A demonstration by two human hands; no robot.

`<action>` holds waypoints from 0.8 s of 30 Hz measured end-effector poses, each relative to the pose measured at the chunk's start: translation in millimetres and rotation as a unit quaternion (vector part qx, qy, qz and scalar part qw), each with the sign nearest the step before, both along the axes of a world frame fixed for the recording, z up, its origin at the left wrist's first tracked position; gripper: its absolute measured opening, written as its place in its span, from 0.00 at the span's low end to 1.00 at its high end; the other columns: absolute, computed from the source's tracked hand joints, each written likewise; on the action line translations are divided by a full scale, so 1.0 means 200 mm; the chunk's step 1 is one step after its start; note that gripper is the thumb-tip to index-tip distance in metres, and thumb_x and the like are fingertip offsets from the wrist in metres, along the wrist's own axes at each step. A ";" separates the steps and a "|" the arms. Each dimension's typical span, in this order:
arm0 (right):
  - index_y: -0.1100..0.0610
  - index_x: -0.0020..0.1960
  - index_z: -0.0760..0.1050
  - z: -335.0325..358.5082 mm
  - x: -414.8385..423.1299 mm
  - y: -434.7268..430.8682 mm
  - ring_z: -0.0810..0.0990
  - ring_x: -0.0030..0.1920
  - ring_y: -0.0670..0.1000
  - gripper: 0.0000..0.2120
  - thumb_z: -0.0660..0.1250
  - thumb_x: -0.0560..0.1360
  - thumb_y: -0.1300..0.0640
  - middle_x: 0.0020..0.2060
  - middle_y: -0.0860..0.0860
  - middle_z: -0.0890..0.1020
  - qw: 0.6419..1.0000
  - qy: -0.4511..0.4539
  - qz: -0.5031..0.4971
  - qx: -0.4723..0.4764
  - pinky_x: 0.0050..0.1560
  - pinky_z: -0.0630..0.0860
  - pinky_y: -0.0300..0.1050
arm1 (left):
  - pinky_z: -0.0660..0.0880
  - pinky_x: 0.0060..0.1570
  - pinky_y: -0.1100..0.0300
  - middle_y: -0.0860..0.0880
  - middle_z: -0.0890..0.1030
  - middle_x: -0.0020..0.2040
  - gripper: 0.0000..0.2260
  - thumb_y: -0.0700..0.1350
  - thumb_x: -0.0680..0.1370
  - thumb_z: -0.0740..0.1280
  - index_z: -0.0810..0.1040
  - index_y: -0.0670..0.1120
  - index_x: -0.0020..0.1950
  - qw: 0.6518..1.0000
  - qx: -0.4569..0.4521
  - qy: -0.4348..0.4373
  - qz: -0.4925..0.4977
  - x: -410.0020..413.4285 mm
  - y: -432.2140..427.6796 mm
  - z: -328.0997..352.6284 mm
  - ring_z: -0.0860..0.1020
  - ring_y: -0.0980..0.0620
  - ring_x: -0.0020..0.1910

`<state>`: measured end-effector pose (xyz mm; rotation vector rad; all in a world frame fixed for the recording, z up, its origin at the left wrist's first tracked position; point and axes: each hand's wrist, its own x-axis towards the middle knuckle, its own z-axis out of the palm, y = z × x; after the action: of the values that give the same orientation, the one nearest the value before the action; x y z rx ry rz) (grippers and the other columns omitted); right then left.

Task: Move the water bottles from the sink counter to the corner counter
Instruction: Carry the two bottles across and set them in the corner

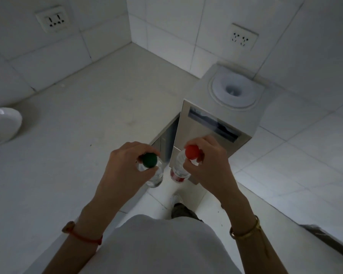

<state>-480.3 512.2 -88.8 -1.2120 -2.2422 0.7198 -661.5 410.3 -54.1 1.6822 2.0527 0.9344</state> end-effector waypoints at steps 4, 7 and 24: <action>0.56 0.53 0.76 0.03 -0.02 0.28 0.74 0.45 0.45 0.18 0.75 0.66 0.57 0.47 0.44 0.73 0.998 -0.001 0.055 0.003 0.49 0.72 0.36 | 0.71 0.42 0.74 0.53 0.84 0.44 0.13 0.38 0.66 0.77 0.84 0.47 0.48 0.999 0.008 -0.006 0.043 0.03 0.19 0.01 0.77 0.57 0.40; 0.55 0.53 0.76 0.04 -0.03 0.47 0.74 0.44 0.44 0.17 0.74 0.66 0.57 0.46 0.45 0.73 0.996 0.001 0.089 0.007 0.48 0.71 0.34 | 0.72 0.42 0.72 0.54 0.83 0.45 0.13 0.39 0.66 0.77 0.84 0.48 0.48 0.997 0.012 -0.005 0.082 0.07 0.32 0.02 0.77 0.59 0.39; 0.51 0.52 0.75 0.06 -0.31 1.09 0.73 0.41 0.38 0.18 0.76 0.64 0.57 0.49 0.46 0.77 0.975 -0.017 0.221 0.019 0.44 0.66 0.23 | 0.73 0.44 0.73 0.55 0.83 0.45 0.14 0.41 0.66 0.77 0.83 0.51 0.50 0.970 0.007 -0.007 0.245 -0.03 0.71 0.03 0.78 0.61 0.41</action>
<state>-542.9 730.4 -77.2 -0.7118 -2.5738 0.8149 -668.1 552.4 -48.4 1.1806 2.5098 1.0982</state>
